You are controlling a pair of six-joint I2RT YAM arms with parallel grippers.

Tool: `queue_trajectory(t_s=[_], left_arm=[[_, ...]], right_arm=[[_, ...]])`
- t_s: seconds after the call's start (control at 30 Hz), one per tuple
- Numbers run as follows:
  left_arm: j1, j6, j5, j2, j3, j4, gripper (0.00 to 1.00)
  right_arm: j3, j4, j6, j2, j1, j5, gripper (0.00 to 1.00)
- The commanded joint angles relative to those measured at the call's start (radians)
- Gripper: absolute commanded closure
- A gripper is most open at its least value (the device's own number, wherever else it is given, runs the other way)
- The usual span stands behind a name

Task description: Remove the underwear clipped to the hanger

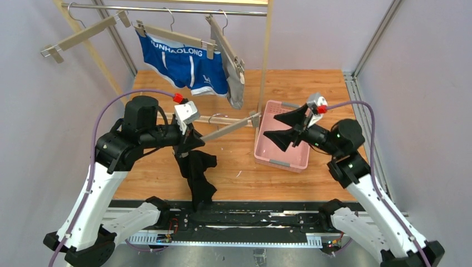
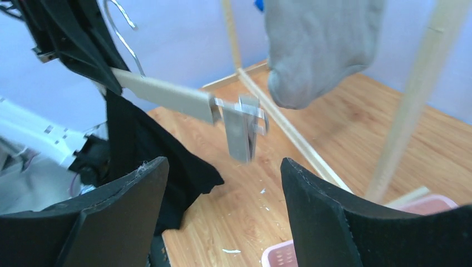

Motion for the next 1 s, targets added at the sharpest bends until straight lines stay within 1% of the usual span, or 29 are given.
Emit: queue_trajectory(t_s=[0.0,0.1,0.2,0.33,0.5,0.57,0.7,0.77,0.83,0.97], left_arm=[[-0.004,-0.171,-0.039,-0.069,-0.005,0.246,1.00],[-0.004,-0.234,-0.048,-0.109,-0.063,0.368,1.00],[-0.003,-0.283,-0.033,-0.129,-0.109,0.458,1.00],[-0.004,-0.331,-0.009,-0.123,-0.154,0.547,1.00],[-0.004,-0.398,-0.006,-0.126,-0.224,0.674,1.00],[-0.003,-0.425,0.000,-0.129,-0.249,0.724,1.00],[-0.004,-0.514,0.036,-0.157,-0.336,0.900,1.00],[-0.005,-0.587,0.070,-0.168,-0.389,1.009,1.00],[-0.004,-0.645,0.096,-0.166,-0.414,1.082,1.00],[-0.004,-0.707,0.128,-0.162,-0.445,1.164,1.00]], right_arm=[[-0.106,0.053,0.064,-0.097,0.012,0.233,0.24],[-0.141,0.104,0.128,-0.073,0.014,0.155,0.26],[-0.175,0.206,0.177,-0.026,0.033,0.093,0.28],[-0.186,0.367,0.213,0.042,0.071,0.046,0.29],[-0.179,0.596,0.272,0.126,0.095,0.029,0.28],[-0.178,0.712,0.323,0.155,0.097,0.029,0.28],[-0.157,0.919,0.433,0.227,0.101,0.064,0.27],[-0.138,1.024,0.474,0.284,0.106,0.075,0.27],[-0.106,1.110,0.504,0.334,0.112,0.077,0.27],[-0.031,1.266,0.592,0.440,0.126,0.063,0.27]])
